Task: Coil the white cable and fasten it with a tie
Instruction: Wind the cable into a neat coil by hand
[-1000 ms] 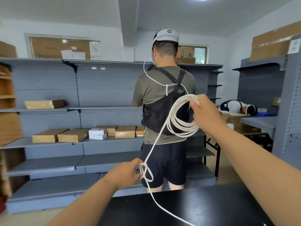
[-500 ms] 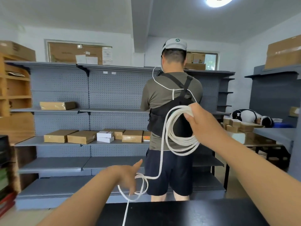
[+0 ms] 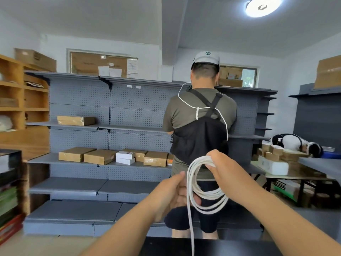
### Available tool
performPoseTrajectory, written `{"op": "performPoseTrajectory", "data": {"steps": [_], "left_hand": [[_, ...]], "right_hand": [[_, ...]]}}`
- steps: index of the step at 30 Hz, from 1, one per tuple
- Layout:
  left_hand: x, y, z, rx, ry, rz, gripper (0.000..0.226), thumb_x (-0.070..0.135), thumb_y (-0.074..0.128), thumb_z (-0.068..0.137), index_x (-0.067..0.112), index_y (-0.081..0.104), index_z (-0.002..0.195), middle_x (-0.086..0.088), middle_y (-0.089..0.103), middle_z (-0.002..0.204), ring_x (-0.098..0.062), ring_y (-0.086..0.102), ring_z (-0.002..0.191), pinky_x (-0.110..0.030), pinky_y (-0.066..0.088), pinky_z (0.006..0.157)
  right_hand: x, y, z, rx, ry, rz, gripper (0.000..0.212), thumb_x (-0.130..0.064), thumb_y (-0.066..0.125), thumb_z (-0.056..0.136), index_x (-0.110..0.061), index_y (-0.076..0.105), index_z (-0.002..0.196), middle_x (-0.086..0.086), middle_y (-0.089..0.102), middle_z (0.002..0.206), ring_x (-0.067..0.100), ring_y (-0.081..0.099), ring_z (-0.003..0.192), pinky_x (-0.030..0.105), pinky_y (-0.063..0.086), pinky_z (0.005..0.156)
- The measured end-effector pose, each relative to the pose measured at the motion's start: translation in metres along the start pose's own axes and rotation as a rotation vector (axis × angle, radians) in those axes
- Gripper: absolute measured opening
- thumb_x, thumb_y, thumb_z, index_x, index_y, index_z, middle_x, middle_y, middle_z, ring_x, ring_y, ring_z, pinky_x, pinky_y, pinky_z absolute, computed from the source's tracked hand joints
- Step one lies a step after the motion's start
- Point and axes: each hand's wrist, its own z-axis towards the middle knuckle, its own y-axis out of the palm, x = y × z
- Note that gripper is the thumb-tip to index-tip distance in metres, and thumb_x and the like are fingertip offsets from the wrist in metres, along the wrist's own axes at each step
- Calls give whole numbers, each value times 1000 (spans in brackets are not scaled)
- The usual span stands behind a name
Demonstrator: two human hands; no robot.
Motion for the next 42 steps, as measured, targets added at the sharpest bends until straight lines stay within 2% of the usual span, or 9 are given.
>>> {"op": "performPoseTrajectory", "data": {"steps": [6,11,13,15,19,22,25,29,42], "left_hand": [[-16,5,-4,83,102,56,58,61,31,86,15,65,79,-1,49,67,-13,47,55,-25,47,64],[-11,8,-8,296,199,180,47,43,26,99,23,69,92,4,38,60,-11,35,46,-27,28,47],[-6,14,-9,352,259,199,43,35,28,101,25,67,88,-10,58,74,-35,48,74,-48,38,62],[-5,19,-9,391,309,180,40,30,30,102,23,66,89,17,40,84,-21,35,102,-48,41,69],[-15,14,-1,428,289,140,47,39,35,97,9,69,83,-14,54,51,-14,42,41,-29,31,47],[-17,16,-2,392,287,24,61,58,21,92,25,72,88,4,31,42,-9,25,40,-25,22,47],[-15,22,-4,325,375,15,66,57,22,96,11,65,117,-31,42,62,-42,42,57,-23,33,50],[-22,22,2,381,519,142,56,71,37,82,27,70,90,8,70,88,-9,63,88,-24,48,82],[-10,26,16,577,540,96,43,34,42,96,16,54,59,-1,52,56,-16,47,57,-30,37,60]], "right_hand": [[9,7,0,-44,-1,-76,6,-26,37,101,-22,40,98,-6,40,82,8,45,71,20,34,60],[14,13,1,-28,33,-139,11,-26,38,100,-24,35,90,-9,30,73,6,37,61,20,29,53],[15,16,2,-5,33,-91,12,-26,38,100,-25,33,89,-8,34,76,11,42,68,26,34,62],[13,17,3,6,51,-48,9,-24,38,100,-24,35,91,-5,39,82,17,48,76,31,38,69],[9,22,4,111,101,31,9,-22,38,100,-21,38,91,-5,40,82,18,48,76,31,38,67],[6,26,4,199,120,21,18,-18,38,100,-24,30,85,-7,35,77,14,43,67,27,35,58],[2,27,3,249,114,52,9,-15,38,99,-21,35,93,-1,43,91,21,49,81,33,41,70],[-5,30,1,317,80,207,6,-18,41,99,-21,44,102,0,51,97,18,51,87,30,40,73],[-9,54,-3,502,216,598,5,-16,44,97,-17,48,99,-2,54,89,15,52,82,26,39,69]]}}
